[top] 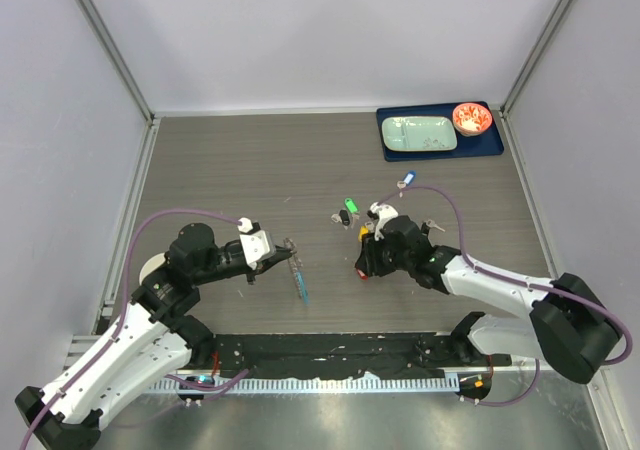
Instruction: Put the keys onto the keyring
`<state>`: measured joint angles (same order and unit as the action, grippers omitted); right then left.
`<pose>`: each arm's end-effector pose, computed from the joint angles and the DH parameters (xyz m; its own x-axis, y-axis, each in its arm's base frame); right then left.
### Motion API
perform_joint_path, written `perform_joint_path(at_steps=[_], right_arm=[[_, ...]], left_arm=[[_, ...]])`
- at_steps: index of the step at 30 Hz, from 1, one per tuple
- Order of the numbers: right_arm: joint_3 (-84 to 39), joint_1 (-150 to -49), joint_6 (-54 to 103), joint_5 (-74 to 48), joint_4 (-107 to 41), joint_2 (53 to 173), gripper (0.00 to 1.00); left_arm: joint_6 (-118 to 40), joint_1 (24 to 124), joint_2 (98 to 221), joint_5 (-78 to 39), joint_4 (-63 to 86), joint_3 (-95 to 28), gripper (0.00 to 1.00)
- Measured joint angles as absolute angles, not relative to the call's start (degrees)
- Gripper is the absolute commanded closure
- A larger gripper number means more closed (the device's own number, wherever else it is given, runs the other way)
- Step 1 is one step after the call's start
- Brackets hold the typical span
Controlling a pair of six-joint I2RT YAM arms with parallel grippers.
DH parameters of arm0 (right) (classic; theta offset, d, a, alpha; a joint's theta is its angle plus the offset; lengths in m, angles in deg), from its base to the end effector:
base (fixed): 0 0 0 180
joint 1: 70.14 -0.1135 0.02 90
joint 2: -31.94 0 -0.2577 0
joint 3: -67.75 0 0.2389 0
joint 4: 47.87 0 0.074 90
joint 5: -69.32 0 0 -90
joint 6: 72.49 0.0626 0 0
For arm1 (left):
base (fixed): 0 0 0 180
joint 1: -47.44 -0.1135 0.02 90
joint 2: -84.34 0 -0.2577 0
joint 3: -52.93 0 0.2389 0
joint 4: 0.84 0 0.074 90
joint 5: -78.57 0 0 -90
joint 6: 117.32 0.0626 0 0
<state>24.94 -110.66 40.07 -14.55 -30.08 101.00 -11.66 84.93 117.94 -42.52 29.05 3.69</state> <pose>0.1782 0.1611 0.1538 -0.7582 -0.1463 -0.6354 -0.4477 0.8252 0.3443 0.1066 -0.1225 0.2891 0.0598 0.2454 -0.9676 0.9370 0.3205 0.1392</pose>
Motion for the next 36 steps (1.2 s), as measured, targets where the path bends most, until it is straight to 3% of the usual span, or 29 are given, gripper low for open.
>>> perform_joint_path(at_steps=[14, 36], right_arm=[[25.83, -113.96, 32.99, -21.72, -38.37, 104.43, 0.70], [25.85, -116.40, 29.58, -22.82, -41.10, 108.96, 0.75]], left_arm=[[-11.63, 84.93, 117.94, -42.50, 29.05, 3.69, 1.00], [-11.61, 84.93, 117.96, -42.52, 29.05, 3.69, 1.00]])
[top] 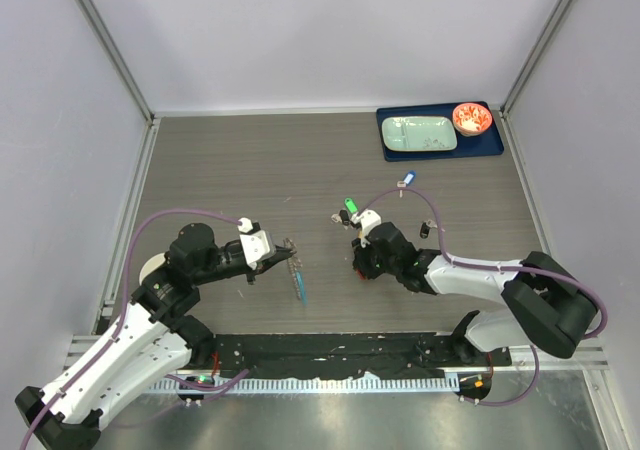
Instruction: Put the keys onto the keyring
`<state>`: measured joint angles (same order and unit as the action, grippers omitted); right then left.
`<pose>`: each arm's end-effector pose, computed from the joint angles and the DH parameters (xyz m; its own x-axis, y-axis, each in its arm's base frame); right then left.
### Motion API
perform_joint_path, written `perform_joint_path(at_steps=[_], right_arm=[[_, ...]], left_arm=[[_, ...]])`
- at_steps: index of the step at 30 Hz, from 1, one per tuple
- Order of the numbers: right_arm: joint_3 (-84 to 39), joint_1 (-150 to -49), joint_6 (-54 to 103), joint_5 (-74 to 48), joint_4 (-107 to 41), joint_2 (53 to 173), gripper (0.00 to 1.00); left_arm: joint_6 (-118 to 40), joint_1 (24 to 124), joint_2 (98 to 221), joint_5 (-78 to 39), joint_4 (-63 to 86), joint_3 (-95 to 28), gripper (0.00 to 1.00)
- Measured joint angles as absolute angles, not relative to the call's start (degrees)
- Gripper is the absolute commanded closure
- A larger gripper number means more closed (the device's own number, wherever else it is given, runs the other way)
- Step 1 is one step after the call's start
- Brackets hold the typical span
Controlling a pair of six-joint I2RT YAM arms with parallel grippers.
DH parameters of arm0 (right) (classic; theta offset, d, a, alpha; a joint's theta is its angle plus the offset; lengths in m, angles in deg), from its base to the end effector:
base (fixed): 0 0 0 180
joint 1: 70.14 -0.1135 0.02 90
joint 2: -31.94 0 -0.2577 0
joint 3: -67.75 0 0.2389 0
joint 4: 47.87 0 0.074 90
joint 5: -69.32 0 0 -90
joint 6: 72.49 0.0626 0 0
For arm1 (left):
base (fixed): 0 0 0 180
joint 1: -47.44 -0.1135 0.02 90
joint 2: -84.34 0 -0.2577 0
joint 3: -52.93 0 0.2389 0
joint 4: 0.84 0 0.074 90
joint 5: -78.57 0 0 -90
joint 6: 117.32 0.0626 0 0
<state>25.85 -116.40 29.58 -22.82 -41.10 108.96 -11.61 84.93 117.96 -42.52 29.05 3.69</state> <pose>0.1809 0.1856 0.1360 -0.5984 -0.3231 -0.7332 -0.5907 0.7961 0.1313 0.1066 -0.1225 0.2891 0.0604 0.2459 -0.9674 0.9369 0.3203 0.1399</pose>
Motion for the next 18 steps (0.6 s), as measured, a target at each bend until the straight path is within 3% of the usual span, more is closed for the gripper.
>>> perform_joint_path(at_steps=[18], right_arm=[[25.85, -117.23, 28.21, -24.00, -42.39, 109.85, 0.79]], left_arm=[[-11.61, 84.93, 118.34, -42.52, 29.08, 3.69, 1.00]])
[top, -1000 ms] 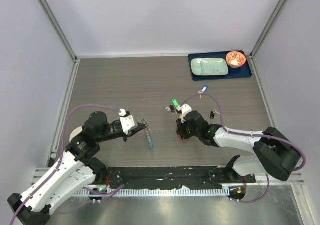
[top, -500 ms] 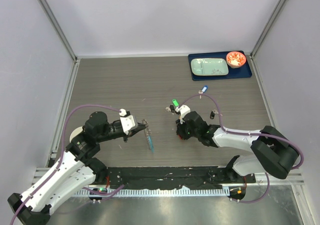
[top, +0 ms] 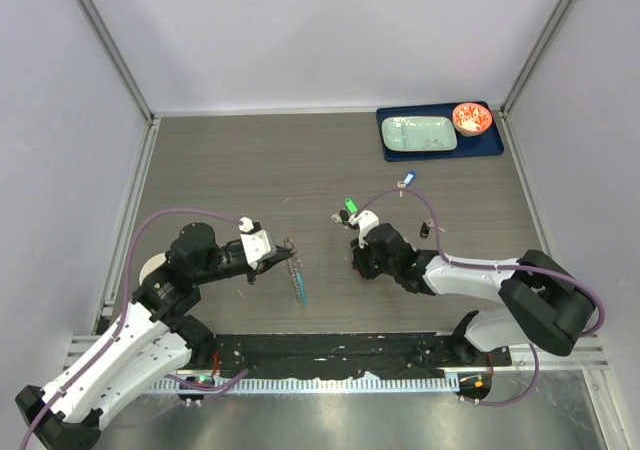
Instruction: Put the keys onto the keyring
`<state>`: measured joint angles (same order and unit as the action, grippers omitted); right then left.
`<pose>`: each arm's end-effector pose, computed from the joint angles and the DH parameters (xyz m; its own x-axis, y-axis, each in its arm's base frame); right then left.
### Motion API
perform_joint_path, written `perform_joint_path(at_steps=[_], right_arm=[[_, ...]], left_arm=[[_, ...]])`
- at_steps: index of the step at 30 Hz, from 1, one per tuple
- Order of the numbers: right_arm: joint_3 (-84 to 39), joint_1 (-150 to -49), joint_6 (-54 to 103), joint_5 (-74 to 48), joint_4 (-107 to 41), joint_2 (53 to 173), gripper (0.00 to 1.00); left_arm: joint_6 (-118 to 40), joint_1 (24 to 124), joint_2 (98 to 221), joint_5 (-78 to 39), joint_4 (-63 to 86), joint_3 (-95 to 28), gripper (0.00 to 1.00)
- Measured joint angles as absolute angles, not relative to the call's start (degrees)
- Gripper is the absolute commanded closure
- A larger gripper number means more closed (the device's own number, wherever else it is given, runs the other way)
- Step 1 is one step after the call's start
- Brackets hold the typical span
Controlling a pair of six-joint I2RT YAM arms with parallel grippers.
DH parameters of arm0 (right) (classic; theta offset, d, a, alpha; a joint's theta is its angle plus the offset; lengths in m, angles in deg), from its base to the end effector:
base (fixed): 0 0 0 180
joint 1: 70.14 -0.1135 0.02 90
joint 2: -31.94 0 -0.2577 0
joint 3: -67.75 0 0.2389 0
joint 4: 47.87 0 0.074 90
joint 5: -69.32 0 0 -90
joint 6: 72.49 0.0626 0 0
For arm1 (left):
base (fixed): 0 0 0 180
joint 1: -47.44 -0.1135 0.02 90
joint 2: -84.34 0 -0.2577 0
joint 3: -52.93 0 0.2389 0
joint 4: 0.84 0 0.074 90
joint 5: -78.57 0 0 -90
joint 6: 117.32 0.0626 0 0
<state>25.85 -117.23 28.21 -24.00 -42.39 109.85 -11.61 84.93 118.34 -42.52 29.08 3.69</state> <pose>0.1807 0.1891 0.1346 -0.5735 -0.3447 -0.7432 -0.6057 0.7892 0.1014 0.1075 -0.1232 0.2881 0.0549 0.2501 -0.9667 0.9377 0.3197 0.1360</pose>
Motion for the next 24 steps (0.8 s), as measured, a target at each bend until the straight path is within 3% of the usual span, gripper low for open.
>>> perform_joint_path(at_steps=[6, 24], right_arm=[[25.83, -117.67, 27.88, -24.78, -42.34, 109.94, 0.82], [24.54, -118.90, 26.26, -27.23, -40.05, 109.94, 0.77]], left_arm=[[-11.61, 84.93, 118.36, -42.52, 29.10, 3.69, 1.00], [-11.59, 84.93, 118.58, -42.52, 29.19, 3.69, 1.00]])
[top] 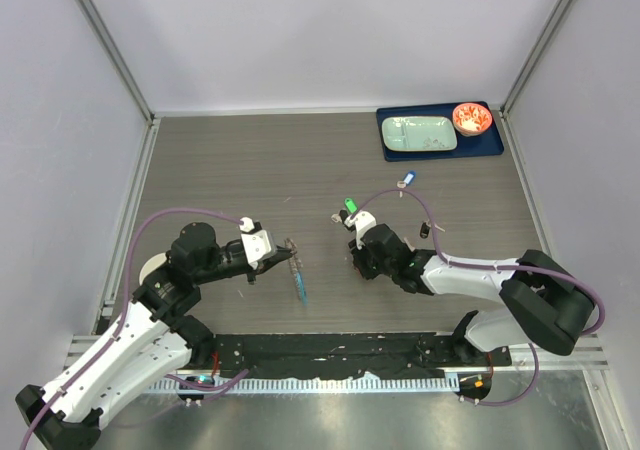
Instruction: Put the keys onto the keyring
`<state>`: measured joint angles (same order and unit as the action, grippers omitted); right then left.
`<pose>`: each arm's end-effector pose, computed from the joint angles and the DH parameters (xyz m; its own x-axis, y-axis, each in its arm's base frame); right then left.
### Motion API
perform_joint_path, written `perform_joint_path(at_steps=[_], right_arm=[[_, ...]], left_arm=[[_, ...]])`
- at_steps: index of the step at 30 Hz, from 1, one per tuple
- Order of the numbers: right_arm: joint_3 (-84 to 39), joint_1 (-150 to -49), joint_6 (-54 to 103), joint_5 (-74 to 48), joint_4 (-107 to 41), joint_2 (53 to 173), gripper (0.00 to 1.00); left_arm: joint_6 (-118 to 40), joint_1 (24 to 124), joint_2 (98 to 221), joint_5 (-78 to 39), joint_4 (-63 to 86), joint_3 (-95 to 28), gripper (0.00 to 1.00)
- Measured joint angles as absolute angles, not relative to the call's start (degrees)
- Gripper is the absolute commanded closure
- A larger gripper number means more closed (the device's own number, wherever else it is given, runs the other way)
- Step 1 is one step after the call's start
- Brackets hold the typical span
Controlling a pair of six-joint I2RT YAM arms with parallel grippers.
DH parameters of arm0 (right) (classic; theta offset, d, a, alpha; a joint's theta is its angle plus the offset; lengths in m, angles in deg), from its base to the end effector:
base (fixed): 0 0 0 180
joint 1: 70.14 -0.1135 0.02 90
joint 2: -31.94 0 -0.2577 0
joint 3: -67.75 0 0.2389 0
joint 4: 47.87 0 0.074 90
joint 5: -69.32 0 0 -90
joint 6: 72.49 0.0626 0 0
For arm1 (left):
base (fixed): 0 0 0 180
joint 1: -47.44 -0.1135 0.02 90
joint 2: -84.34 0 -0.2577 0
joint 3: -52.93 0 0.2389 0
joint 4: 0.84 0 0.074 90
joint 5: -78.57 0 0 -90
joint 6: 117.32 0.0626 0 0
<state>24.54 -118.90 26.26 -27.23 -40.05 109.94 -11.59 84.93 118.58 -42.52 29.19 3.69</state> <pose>0.1786 0.1929 0.1371 -0.5463 -0.3939 -0.7392 -0.6158 0.7871 0.0356 0.1080 -0.1236 0.2872 0.0505 0.2538 -0.9659 0.9384 0.3191 0.1329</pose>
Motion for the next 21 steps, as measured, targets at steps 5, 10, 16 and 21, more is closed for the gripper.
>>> perform_joint_path(at_steps=[5, 10, 16, 21], right_arm=[[24.50, -118.90, 26.19, -27.56, -39.68, 109.94, 0.77], [24.48, -118.90, 26.19, -27.56, -39.70, 109.94, 0.76], [24.48, -118.90, 25.89, -27.54, -39.72, 109.94, 0.75], [24.39, -118.90, 25.21, -27.54, -39.72, 109.96, 0.74]], left_arm=[[-11.55, 84.93, 118.58, -42.52, 29.25, 3.69, 1.00], [-11.39, 84.93, 118.55, -42.52, 29.27, 3.69, 1.00], [-11.37, 84.93, 118.58, -42.52, 29.45, 3.69, 1.00], [-11.37, 84.93, 118.62, -42.52, 29.47, 3.69, 1.00]])
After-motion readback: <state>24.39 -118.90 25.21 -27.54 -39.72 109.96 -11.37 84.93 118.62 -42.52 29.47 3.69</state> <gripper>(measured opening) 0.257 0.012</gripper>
